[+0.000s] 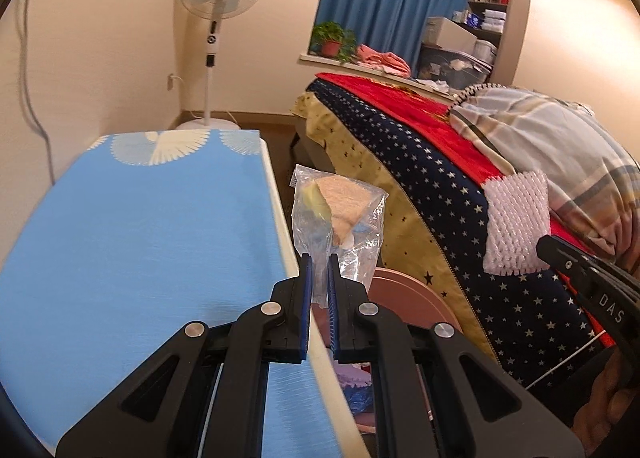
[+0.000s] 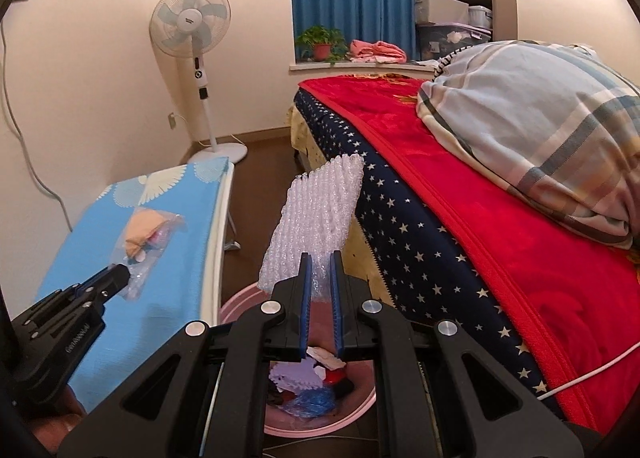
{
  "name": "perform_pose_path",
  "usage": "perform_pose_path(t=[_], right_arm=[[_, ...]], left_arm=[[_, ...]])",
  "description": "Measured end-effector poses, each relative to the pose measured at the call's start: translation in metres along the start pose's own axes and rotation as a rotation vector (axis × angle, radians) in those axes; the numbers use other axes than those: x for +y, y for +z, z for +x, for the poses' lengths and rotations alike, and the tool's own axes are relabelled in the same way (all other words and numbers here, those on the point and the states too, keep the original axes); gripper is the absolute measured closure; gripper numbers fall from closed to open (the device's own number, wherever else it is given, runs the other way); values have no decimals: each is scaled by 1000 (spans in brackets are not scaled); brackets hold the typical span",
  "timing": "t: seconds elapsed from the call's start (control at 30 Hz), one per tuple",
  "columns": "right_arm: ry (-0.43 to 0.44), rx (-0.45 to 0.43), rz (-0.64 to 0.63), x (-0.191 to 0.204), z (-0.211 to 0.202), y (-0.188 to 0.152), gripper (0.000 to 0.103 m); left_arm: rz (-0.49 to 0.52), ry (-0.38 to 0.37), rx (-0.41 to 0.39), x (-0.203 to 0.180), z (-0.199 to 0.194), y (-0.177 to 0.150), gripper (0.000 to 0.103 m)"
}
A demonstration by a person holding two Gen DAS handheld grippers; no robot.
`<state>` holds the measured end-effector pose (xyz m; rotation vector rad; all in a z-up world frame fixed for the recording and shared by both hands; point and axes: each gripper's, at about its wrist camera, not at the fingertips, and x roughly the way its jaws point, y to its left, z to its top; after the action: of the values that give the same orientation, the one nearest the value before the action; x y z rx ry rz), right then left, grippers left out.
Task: Collect trash
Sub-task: 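Carry the clear packet and white foam net over to the pink bin, then open both grippers over the pink bin to drop the items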
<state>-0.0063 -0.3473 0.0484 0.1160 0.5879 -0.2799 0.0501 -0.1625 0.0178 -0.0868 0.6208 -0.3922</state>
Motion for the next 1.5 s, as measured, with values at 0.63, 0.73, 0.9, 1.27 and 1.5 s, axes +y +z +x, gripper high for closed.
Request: perform_pose_path(t=[0.63, 0.73, 0.9, 1.27, 1.5], right_arm=[[-59, 92, -10, 1, 31, -7, 88], [-64, 111, -5, -1, 33, -9, 81], [-83, 101, 19, -5, 30, -8, 56], [-39, 67, 31, 1, 12, -10, 44], [20, 2, -3, 24, -17, -9, 23]], left_arm=[[19, -148, 107, -22, 55, -16, 92], [11, -169, 148, -21, 65, -20, 68], [-6, -161, 144, -14, 61, -21, 64], [-2, -101, 60, 12, 7, -10, 51], [42, -21, -17, 21, -49, -8, 37]])
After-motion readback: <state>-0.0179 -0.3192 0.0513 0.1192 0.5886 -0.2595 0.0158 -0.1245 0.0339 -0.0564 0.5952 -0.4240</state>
